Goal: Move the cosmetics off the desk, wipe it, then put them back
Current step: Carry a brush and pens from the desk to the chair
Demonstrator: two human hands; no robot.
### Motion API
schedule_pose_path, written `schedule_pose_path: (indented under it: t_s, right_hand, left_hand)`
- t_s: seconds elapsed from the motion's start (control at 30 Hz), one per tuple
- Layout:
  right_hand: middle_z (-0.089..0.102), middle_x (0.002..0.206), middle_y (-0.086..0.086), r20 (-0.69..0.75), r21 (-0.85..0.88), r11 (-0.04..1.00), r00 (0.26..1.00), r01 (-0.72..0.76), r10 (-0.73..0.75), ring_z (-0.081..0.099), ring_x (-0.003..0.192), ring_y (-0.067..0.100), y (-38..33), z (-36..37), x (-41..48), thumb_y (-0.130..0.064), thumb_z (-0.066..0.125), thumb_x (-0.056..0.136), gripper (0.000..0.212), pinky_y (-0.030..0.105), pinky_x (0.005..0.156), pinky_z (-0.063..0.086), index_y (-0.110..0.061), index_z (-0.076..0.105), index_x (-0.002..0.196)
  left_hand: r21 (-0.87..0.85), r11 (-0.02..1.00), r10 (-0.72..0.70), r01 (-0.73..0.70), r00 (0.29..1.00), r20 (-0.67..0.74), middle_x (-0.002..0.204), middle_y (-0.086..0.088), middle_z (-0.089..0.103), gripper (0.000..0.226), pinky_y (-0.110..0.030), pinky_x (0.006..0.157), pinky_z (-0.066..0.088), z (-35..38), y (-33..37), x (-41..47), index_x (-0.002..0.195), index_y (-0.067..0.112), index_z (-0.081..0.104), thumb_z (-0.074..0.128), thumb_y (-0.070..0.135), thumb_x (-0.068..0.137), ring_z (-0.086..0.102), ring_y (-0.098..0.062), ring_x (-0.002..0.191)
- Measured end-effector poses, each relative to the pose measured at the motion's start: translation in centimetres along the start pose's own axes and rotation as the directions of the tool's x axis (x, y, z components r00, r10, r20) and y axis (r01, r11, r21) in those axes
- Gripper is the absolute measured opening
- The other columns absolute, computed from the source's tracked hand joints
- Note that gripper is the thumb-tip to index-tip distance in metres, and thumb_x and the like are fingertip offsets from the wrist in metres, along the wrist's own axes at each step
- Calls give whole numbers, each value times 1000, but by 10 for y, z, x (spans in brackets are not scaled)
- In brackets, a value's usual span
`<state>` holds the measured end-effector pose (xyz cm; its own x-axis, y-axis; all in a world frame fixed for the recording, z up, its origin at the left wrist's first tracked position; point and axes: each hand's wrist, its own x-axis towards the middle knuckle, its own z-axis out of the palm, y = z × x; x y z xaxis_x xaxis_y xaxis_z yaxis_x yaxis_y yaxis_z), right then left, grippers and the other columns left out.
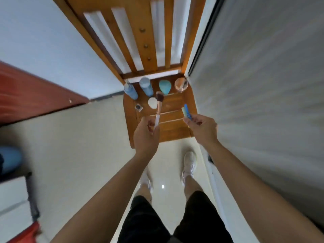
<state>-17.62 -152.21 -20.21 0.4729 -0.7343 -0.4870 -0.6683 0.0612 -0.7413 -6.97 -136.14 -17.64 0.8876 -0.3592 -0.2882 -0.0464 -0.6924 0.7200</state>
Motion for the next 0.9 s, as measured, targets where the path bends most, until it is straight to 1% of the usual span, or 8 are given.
schedule_pose_path:
  t_s: [0.2,0.33,0.43,0.53,0.6,0.67,0.77,0.9]
  right_hand:
    - [73,85,-14,98,-88,994,992,-70,79,70,83,8,61,42,90,-46,76,85,37,27,81,56,-22,76,114]
    - [69,88,-16,80,-125,983,987,-131,142,63,76,-4,93,71,148,-49,74,86,40,17,69,50,-22,75,115]
    - [72,94,-15,66,-134,983,988,-126,136,65,83,0,106,88,181,-48,73,87,36,23,77,55,-23,75,113]
    - [69,87,-20,56,-173,984,997,-50,61,66,84,1,110,102,202,-48,68,91,26,31,84,58,-26,75,104]
    - [73,104,-13,60,-204,979,998,-3,16,64,89,1,115,106,210,-43,66,94,27,29,87,56,-25,72,113]
    - [70,122,-8,70,-254,967,997,29,-12,59,96,0,120,106,211,-39,65,96,34,20,83,52,-24,66,127]
    - [66,131,-5,74,-290,957,997,29,-8,62,110,6,124,98,203,-39,63,98,42,17,84,51,-24,59,136]
    - [65,133,-3,104,-370,925,994,82,-46,61,120,13,113,84,187,-40,55,102,44,20,92,44,-22,54,142]
  left_hand:
    - [11,973,-232,231,971,50,85,18,59,16,-15,62,44,104,-49,39,102,26,56,68,29,92,60,-4,77]
    - [40,953,-303,300,949,91,97,13,62,24,-22,69,49,156,-85,76,111,24,56,70,24,91,63,-11,87]
    - [62,957,-287,283,955,75,101,10,63,29,-19,68,46,180,-103,98,115,24,55,69,20,91,63,-12,90]
    - [67,964,-260,256,964,53,111,3,68,35,-20,71,48,196,-117,115,122,20,55,70,19,91,65,-15,90]
    - [72,970,-238,234,970,53,114,1,68,38,-22,75,49,201,-125,120,125,19,54,71,22,91,65,-16,93]
    - [78,974,-219,215,974,52,112,1,66,40,-18,72,47,202,-131,120,125,19,53,71,26,90,63,-14,93]
    - [81,981,-183,177,980,74,114,1,62,41,-17,69,47,200,-132,112,127,20,52,70,31,91,62,-14,95]
    - [204,977,-78,61,994,76,136,-3,54,44,-31,94,52,180,-123,101,137,16,49,56,35,99,54,-18,121]
